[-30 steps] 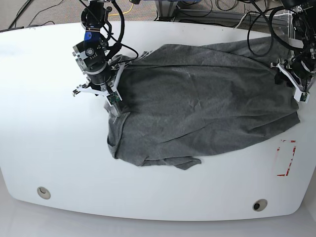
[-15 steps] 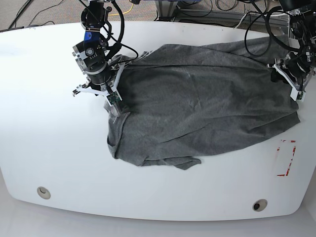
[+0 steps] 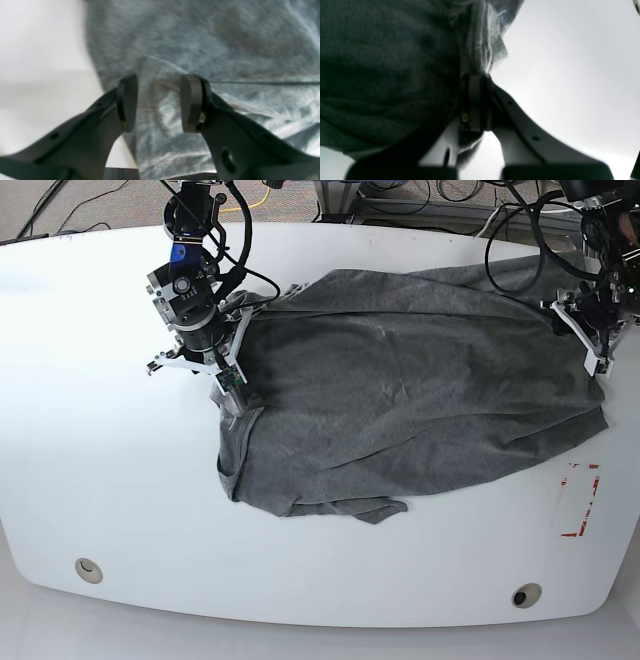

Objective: Layout the t-shirt on the table in an organized manner, then fold the t-shirt properly
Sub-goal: 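Regrasp the shirt edge with the left gripper and hold it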

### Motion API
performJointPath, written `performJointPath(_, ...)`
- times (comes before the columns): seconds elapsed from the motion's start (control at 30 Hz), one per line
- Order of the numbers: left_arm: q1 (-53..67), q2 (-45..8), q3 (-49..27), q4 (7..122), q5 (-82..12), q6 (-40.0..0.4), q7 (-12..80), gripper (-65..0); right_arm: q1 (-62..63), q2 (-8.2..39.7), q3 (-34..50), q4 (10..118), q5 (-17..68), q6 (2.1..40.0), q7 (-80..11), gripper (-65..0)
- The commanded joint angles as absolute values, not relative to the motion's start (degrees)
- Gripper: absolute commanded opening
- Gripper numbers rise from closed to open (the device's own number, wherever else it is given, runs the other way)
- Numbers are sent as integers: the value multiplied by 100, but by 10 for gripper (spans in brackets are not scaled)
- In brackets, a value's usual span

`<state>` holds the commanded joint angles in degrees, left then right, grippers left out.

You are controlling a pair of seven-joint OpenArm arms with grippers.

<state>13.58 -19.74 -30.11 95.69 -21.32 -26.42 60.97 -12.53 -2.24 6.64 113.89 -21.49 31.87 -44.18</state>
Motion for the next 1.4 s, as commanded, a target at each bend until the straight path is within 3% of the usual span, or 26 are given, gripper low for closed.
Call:
performJointPath(0.67,1262,-1921,-2853,9332,-2158,-2651,6097,-393,-1253,-215,664,11389,-2149,3187,-4418,-650)
performJointPath(0.73,1262,-1921,-2853,9332,-2167,-2651,6097,-371,-1253,-215,664,11389,-2149,3187,-4418,-650)
performJointPath(0.87,1262,-1921,-2862,9349,-2167,-2651,6097,-235,-1253,-215,664,11389,-2149,3187,-4418,-650)
performJointPath(0.93,1262,-1921,-2870,9402,-2167,-2651,6097,-206,-1253,-207,664,11389,-2149,3187,-4418,-650)
performJointPath(1.4,1253,-1921,-2862,9437,-2132,-2633,6097,-229,-1253,-207,664,11389,-2149,3187,-4418,-650)
